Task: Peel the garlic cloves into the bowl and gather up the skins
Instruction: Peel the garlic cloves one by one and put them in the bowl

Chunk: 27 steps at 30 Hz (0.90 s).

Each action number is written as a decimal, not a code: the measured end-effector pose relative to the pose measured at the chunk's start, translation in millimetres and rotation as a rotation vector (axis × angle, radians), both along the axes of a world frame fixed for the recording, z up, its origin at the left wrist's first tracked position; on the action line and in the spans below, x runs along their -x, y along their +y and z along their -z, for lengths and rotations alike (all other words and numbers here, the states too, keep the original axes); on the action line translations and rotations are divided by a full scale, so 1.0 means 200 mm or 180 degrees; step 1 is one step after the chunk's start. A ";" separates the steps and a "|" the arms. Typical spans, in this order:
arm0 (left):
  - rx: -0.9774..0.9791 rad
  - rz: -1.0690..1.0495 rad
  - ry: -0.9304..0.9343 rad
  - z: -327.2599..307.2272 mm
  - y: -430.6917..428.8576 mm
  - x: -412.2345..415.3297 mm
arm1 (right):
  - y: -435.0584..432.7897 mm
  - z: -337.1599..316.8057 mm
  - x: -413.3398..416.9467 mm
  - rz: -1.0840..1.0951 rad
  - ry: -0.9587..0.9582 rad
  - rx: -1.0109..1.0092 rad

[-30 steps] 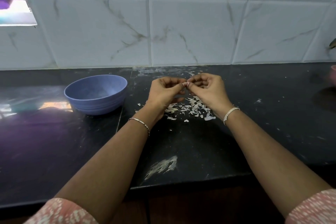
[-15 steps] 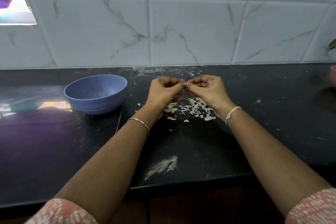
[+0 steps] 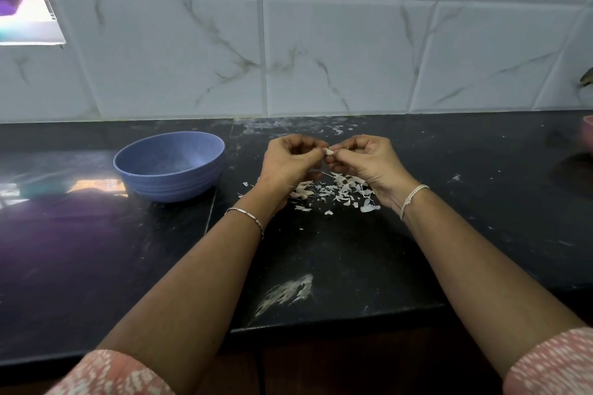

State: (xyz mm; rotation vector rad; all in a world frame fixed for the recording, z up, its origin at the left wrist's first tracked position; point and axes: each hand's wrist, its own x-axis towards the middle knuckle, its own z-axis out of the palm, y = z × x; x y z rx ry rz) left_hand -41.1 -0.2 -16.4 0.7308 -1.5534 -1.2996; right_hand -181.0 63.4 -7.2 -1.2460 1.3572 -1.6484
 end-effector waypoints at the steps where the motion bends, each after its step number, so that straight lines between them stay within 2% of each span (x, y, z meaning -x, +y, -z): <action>1: 0.0011 -0.0016 -0.0012 0.00 0.00 0.00 | 0.00 0.00 0.00 0.0017 0.0037 0.0005; 4: 0.0033 -0.0107 -0.0001 0.00 0.00 0.01 | -0.02 0.01 0.01 0.0367 0.0495 0.0030; 9: 0.0105 -0.0256 0.0001 -0.06 0.03 -0.02 | -0.03 0.07 0.06 0.1241 0.2822 0.0126; 11: 0.0209 -0.0305 -0.0104 -0.11 0.05 -0.05 | -0.01 0.06 0.05 0.1301 0.3268 0.0170; 13: 0.0345 -0.0399 -0.0242 -0.17 0.05 -0.11 | 0.00 0.05 0.03 0.1243 0.3411 0.0260; 15: 0.0481 -0.0547 -0.0459 -0.25 0.03 -0.21 | 0.00 0.04 0.01 0.1111 0.3285 0.0303; 20: 0.0435 -0.0781 -0.1086 -0.40 -0.05 -0.54 | -0.01 0.01 -0.10 0.0986 0.3502 0.0102; 23: 0.0623 -0.1166 -0.1784 -0.41 -0.10 -0.71 | -0.04 -0.02 -0.19 0.0849 0.3570 0.0216; 27: 0.0947 -0.1418 -0.3138 -0.38 -0.12 -0.81 | -0.08 -0.05 -0.33 0.0423 0.3784 0.0252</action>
